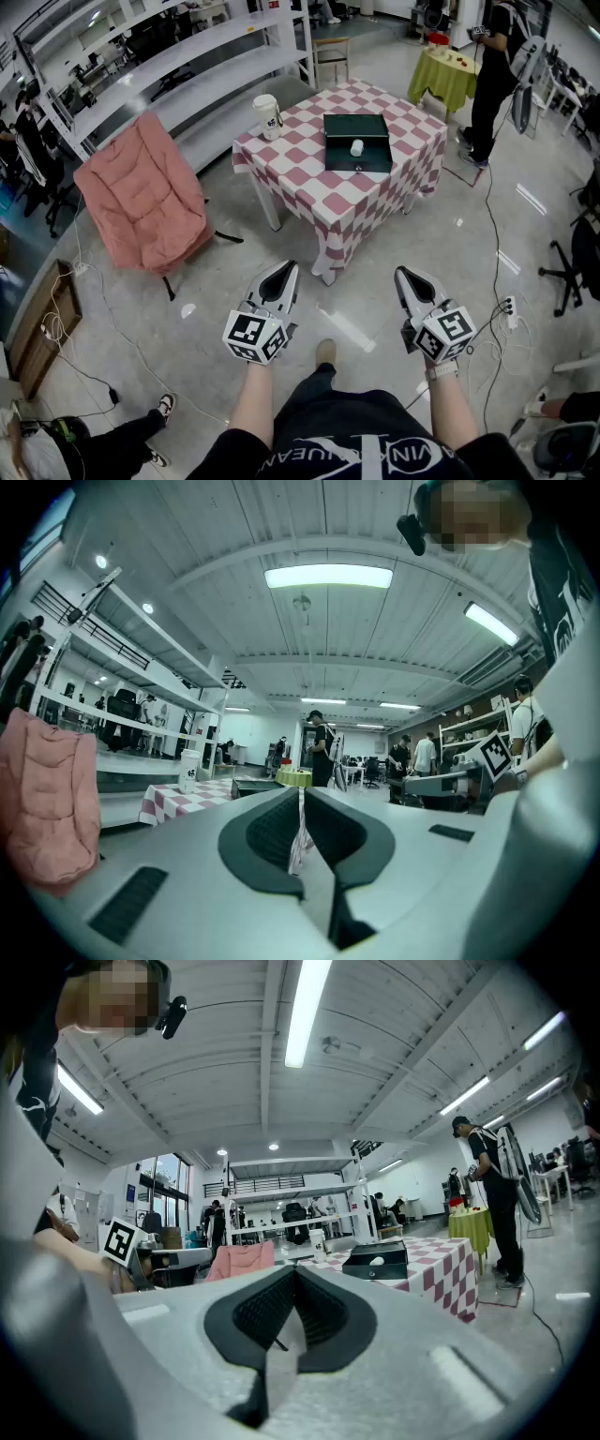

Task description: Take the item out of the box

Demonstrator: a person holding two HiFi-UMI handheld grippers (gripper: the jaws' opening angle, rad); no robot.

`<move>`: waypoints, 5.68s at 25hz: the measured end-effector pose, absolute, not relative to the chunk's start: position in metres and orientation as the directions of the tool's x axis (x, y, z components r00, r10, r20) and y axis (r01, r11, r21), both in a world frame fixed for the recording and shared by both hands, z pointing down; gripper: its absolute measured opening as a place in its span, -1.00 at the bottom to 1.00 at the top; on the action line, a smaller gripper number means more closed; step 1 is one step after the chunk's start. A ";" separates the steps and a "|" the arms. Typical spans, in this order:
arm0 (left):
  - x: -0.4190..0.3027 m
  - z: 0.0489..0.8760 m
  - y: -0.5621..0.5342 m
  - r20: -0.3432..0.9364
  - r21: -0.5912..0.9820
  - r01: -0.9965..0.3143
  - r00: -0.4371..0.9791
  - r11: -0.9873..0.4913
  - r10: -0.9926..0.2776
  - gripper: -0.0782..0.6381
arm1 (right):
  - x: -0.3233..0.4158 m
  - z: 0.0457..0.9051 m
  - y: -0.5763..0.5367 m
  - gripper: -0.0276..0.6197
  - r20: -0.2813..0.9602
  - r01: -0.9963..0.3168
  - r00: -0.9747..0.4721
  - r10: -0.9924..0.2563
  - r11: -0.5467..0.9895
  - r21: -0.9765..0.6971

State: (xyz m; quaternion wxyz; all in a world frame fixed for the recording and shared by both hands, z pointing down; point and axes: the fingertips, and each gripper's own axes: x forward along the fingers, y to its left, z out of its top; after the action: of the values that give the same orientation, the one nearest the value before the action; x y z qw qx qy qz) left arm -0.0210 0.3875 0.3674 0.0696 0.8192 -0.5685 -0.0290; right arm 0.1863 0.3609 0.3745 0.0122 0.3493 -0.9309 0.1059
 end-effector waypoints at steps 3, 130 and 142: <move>-0.033 0.369 0.353 0.028 0.145 -0.928 0.351 -0.344 -0.936 -0.72 | 0.170 0.373 0.326 -0.90 0.100 -0.653 -0.756 -0.647 0.736 -0.178; -0.115 0.477 -0.176 0.183 0.229 -0.782 0.619 -0.579 -0.764 -0.72 | 0.011 0.561 -0.184 -0.20 0.838 -0.862 -0.390 -0.381 0.472 -0.187; -0.125 0.478 -0.166 0.183 0.242 -0.794 0.602 -0.558 -0.777 -0.72 | -0.006 0.577 -0.171 -0.34 0.885 -0.734 -0.347 -0.311 0.677 -0.050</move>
State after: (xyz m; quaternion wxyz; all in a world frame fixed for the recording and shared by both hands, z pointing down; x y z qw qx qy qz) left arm -0.1250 -0.1664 0.4776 0.1510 0.8823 -0.4450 0.0275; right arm -0.0056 -0.1712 0.5769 0.4653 0.3315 -0.7887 0.2273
